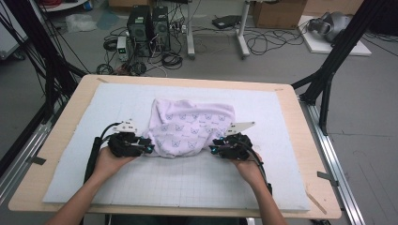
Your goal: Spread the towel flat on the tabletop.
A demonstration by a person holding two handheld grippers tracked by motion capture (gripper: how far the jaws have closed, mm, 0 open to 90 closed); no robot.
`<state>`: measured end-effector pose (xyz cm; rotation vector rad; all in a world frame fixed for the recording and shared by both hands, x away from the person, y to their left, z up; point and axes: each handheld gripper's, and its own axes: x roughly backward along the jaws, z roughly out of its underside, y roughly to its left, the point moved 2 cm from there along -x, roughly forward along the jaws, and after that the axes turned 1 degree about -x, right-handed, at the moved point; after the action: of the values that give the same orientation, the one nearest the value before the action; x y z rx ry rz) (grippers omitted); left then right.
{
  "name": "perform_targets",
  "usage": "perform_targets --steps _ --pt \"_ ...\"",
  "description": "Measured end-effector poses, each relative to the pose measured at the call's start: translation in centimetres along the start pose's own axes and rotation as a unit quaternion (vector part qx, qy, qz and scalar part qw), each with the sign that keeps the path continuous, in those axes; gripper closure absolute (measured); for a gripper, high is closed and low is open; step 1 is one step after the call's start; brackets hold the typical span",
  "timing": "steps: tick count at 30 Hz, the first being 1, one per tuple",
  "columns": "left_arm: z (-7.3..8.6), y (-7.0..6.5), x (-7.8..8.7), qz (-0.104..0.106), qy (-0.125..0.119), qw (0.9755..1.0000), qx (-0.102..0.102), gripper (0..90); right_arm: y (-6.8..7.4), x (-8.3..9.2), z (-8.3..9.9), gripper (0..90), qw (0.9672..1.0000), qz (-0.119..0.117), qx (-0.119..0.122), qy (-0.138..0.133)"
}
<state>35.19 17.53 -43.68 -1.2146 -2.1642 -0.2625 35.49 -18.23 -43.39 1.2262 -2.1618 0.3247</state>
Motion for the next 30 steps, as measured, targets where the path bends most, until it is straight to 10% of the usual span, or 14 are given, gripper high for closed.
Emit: perform_targets --steps 4,9,30 --pt "-0.2 -0.4 -1.7 -0.003 0.015 0.9997 -0.019 66.3 0.4 -2.8 -0.3 66.0 0.9999 0.007 0.003 0.010" --pt "-0.3 -0.2 -2.5 -0.016 0.020 0.9995 -0.018 87.4 0.5 -4.2 -0.6 89.1 0.9998 0.016 0.006 0.014" --pt "-1.7 -1.5 4.2 -0.034 -0.040 0.9982 -0.031 89.6 1.5 4.4 -0.6 89.9 0.9992 -0.003 0.024 -0.031"
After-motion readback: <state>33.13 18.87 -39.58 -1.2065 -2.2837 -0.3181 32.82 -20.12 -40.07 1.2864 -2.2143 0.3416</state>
